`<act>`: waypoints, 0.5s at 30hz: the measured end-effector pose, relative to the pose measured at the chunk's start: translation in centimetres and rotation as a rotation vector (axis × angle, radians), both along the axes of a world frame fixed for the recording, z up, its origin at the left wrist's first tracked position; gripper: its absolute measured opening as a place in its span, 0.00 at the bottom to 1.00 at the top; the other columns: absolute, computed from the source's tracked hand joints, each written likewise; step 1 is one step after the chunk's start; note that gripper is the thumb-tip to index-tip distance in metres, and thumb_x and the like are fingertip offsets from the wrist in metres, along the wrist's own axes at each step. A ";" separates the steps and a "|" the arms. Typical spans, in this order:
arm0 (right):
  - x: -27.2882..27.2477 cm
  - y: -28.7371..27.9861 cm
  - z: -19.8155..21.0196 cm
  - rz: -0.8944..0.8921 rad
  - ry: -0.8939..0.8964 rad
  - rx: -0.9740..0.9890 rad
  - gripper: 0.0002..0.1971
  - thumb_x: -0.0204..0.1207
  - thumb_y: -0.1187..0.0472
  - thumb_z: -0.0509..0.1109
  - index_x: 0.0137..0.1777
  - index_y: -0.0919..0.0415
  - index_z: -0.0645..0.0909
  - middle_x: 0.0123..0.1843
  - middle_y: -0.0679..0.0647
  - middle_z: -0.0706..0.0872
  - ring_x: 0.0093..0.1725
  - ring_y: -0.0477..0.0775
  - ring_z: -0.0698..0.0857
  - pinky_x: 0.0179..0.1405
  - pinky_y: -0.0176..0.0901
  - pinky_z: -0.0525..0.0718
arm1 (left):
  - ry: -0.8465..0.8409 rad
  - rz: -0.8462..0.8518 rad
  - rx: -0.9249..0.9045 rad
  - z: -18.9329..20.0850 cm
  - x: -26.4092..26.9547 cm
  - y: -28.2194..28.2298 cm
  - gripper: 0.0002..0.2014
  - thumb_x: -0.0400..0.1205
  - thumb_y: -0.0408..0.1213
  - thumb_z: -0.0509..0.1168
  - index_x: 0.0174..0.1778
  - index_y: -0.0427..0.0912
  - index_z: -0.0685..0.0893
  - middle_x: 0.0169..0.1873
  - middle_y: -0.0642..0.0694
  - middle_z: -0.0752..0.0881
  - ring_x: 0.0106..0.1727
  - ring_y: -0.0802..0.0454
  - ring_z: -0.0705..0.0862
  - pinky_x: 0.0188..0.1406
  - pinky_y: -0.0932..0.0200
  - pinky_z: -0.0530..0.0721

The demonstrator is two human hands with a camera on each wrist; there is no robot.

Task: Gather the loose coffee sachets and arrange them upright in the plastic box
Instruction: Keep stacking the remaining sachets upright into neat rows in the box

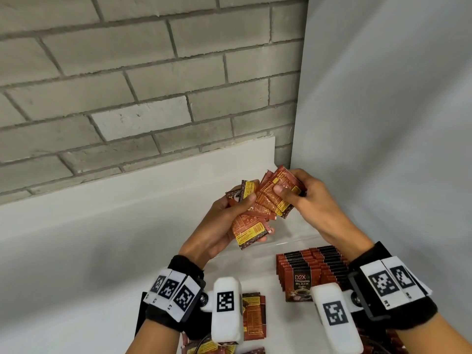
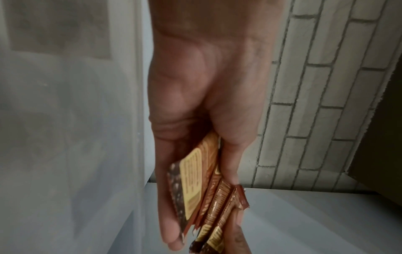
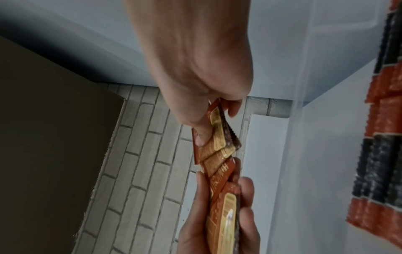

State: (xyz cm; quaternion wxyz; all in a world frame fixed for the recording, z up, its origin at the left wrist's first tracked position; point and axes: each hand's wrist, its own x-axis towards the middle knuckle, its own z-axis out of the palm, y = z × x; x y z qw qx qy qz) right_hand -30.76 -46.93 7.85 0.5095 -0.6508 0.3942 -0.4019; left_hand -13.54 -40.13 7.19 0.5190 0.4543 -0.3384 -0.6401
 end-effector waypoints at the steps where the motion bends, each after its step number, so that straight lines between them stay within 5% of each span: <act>1: -0.1 0.1 0.1 0.039 0.018 0.006 0.11 0.77 0.58 0.71 0.58 0.53 0.79 0.51 0.47 0.88 0.47 0.37 0.87 0.46 0.29 0.83 | -0.015 -0.013 0.006 -0.1 0.0 0.0 0.21 0.81 0.38 0.66 0.69 0.34 0.77 0.56 0.29 0.87 0.44 0.34 0.90 0.34 0.42 0.90; 6: -0.5 0.3 0.1 0.187 0.092 0.080 0.09 0.77 0.56 0.71 0.56 0.53 0.82 0.52 0.50 0.89 0.50 0.41 0.88 0.49 0.29 0.83 | -0.112 -0.070 0.022 -0.1 -0.1 0.1 0.26 0.77 0.44 0.68 0.68 0.34 0.76 0.55 0.30 0.88 0.47 0.35 0.90 0.36 0.43 0.90; 10: -0.3 0.4 -0.2 0.202 0.134 0.114 0.08 0.78 0.55 0.70 0.55 0.52 0.81 0.52 0.50 0.88 0.51 0.42 0.87 0.49 0.28 0.83 | -0.139 -0.089 0.009 0.0 -0.2 0.0 0.30 0.76 0.49 0.73 0.70 0.39 0.76 0.58 0.36 0.88 0.57 0.39 0.88 0.57 0.42 0.87; 15: -0.8 -0.3 -0.4 0.079 0.084 0.182 0.08 0.79 0.57 0.69 0.56 0.55 0.80 0.52 0.51 0.88 0.54 0.47 0.86 0.48 0.31 0.80 | 0.087 -0.196 -0.053 -0.4 0.6 0.2 0.36 0.67 0.29 0.70 0.74 0.41 0.72 0.62 0.34 0.84 0.60 0.34 0.84 0.55 0.40 0.87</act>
